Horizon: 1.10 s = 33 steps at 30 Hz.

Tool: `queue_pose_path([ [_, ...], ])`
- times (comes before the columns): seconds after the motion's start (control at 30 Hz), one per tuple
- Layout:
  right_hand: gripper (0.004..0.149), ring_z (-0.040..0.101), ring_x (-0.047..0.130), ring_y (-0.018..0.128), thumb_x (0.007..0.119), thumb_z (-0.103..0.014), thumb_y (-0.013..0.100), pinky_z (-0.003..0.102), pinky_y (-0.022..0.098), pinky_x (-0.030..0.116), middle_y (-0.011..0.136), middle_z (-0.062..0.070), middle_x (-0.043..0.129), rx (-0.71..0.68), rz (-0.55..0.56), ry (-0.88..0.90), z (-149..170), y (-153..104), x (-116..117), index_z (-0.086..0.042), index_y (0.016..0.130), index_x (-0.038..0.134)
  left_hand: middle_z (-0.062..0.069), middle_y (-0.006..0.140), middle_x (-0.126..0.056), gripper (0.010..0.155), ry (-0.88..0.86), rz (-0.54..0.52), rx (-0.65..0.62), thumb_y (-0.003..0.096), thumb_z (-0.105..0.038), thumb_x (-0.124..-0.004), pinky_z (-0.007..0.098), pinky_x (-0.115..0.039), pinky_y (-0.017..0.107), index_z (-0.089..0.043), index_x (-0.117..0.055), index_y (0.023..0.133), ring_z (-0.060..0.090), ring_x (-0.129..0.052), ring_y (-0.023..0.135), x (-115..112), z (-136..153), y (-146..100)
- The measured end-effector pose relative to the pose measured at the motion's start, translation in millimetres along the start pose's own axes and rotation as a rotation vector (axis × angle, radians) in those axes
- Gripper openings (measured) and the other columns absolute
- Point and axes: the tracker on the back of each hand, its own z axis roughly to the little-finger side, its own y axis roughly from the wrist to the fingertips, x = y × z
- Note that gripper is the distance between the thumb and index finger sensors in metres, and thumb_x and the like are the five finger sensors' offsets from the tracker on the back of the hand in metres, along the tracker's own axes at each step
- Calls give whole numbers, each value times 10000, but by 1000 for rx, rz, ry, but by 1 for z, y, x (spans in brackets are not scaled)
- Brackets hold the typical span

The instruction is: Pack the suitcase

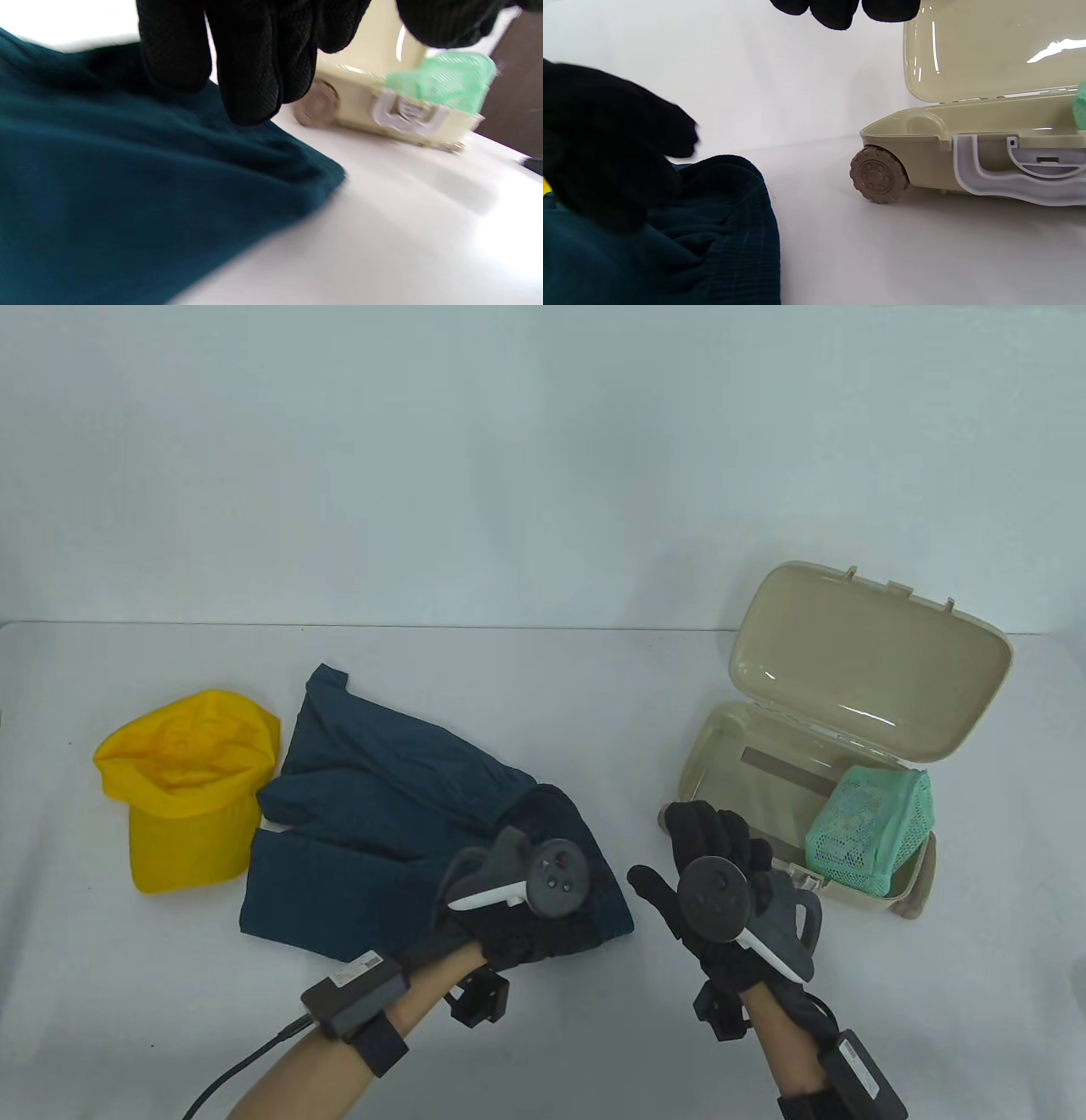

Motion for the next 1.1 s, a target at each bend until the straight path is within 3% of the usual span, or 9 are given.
queue_pose_path([
  [0.13, 854, 492, 536, 1090, 508, -689, 490, 679, 725, 498, 1205, 147, 468, -62, -25, 17, -13, 2, -6, -154, 1142, 374, 41, 1129, -686, 751, 171, -80, 175, 477, -580, -672, 520, -699, 720, -311, -428, 1135, 259, -856, 983, 30, 53, -43],
  [0.23, 832, 439, 651, 1049, 554, -674, 493, 633, 714, 587, 1180, 133, 541, -111, -87, -27, -27, 9, -4, -158, 1133, 420, 36, 1152, -653, 773, 210, -50, 303, 466, -585, -700, 541, -671, 738, -330, -413, 1137, 273, -815, 1019, 36, 95, -72],
  [0.33, 769, 374, 745, 985, 611, -640, 494, 582, 701, 645, 1121, 97, 649, -171, -198, -132, -42, 17, 8, -187, 1105, 500, 35, 1165, -630, 783, 218, 3, 410, 457, -570, -733, 550, -653, 751, -347, -410, 1134, 278, -787, 1041, 26, 129, -93],
  [0.5, 696, 312, 779, 959, 691, -570, 488, 536, 705, 674, 1085, 44, 693, -245, -352, -317, -58, 25, 41, -231, 1077, 541, 15, 1182, -595, 812, 292, 199, 515, 442, -554, -777, 561, -621, 772, -366, -388, 1131, 275, -738, 1079, -10, 166, -115],
  [0.63, 688, 307, 771, 972, 724, -537, 484, 539, 721, 658, 1085, 35, 689, -253, -405, -416, -60, 26, 69, -234, 1073, 540, 5, 1192, -562, 827, 334, 320, 564, 436, -550, -785, 546, -599, 791, -357, -378, 1130, 264, -706, 1100, -39, 181, -122],
  [0.77, 717, 322, 724, 1026, 735, -534, 475, 556, 742, 624, 1120, 26, 644, -251, -444, -449, -56, 25, 87, -244, 1088, 502, 22, 1197, -542, 847, 326, 356, 591, 437, -545, -781, 507, -576, 808, -293, -379, 1139, 287, -676, 1116, -57, 189, -123],
  [0.93, 732, 303, 704, 1053, 746, -530, 468, 542, 747, 632, 1138, 0, 604, -258, -490, -504, -51, 23, 103, -261, 1091, 469, 37, 1173, -549, 802, 370, 350, 604, 446, -520, -777, 473, -603, 800, -263, -440, 1127, 282, -720, 1072, -63, 188, -122],
  [1.1, 654, 246, 802, 969, 746, -535, 460, 519, 724, 679, 1047, -24, 687, -272, -402, -687, -51, 17, 108, -284, 1026, 534, -6, 1102, -647, 703, 430, 324, 596, 433, -507, -779, 442, -663, 778, -305, -533, 1060, 234, -832, 972, -64, 183, -119],
])
